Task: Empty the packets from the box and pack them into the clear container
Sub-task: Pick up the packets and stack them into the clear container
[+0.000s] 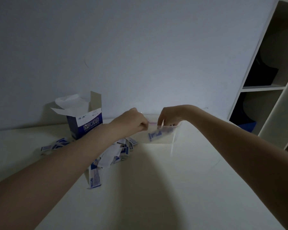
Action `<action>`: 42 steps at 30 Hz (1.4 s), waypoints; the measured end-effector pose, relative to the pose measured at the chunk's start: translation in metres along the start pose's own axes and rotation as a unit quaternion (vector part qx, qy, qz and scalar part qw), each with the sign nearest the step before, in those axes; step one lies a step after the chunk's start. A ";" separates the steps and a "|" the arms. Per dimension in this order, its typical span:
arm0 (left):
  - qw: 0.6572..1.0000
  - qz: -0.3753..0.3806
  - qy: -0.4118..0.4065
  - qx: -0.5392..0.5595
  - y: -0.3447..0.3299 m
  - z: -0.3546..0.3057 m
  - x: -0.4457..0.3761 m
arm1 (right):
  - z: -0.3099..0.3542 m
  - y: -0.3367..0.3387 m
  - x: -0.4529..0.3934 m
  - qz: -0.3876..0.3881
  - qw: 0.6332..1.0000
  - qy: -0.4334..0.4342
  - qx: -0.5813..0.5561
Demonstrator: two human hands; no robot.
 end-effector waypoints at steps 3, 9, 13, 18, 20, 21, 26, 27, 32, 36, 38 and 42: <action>1.000 0.017 0.004 0.006 -0.002 0.002 -0.008 | -0.009 0.000 -0.007 0.007 0.999 -0.035 -0.011; 0.985 0.109 -0.003 -0.132 -0.010 -0.008 -0.024 | -0.011 -0.004 -0.023 0.042 0.995 -0.086 -0.033; 0.978 0.164 0.030 -0.123 -0.020 -0.011 -0.038 | -0.009 -0.002 -0.022 0.070 0.990 -0.124 -0.018; 0.965 0.238 0.068 -0.087 -0.036 -0.009 -0.055 | -0.014 0.002 -0.022 0.058 0.984 -0.158 0.064; 0.966 0.238 0.080 -0.066 -0.038 -0.010 -0.060 | -0.015 0.003 -0.022 0.048 0.985 -0.145 0.074; 0.967 0.235 0.083 -0.057 -0.038 -0.010 -0.061 | -0.016 0.003 -0.023 0.047 0.986 -0.145 0.063; 0.970 0.224 0.082 -0.055 -0.033 -0.018 -0.063 | -0.019 0.007 -0.023 0.017 0.990 -0.133 0.048; 0.968 0.231 0.082 -0.056 -0.032 -0.019 -0.063 | -0.018 0.007 -0.021 0.013 0.990 -0.132 0.056; 0.968 0.214 0.044 -0.121 -0.013 -0.021 -0.056 | -0.003 0.015 -0.004 -0.012 0.991 -0.120 0.060; 0.996 0.064 0.033 -0.057 0.020 -0.012 -0.037 | 0.038 0.026 0.022 -0.119 0.992 -0.020 0.048; 0.998 -0.003 0.058 -0.031 0.033 0.002 -0.019 | 0.062 0.026 0.035 -0.185 0.981 0.058 0.023; 0.993 0.090 0.071 0.015 0.028 0.028 0.024 | 0.091 -0.009 0.044 -0.171 0.973 0.136 -0.077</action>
Point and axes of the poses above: each hand's wrist, its own x-axis away from the middle knuckle, its own y-axis out of the back of the hand, z = x × y, the point moved 5 cm from there along -x, towards the middle knuckle, and after that the axes turned 15 degrees about -x, right-handed, at the moved point
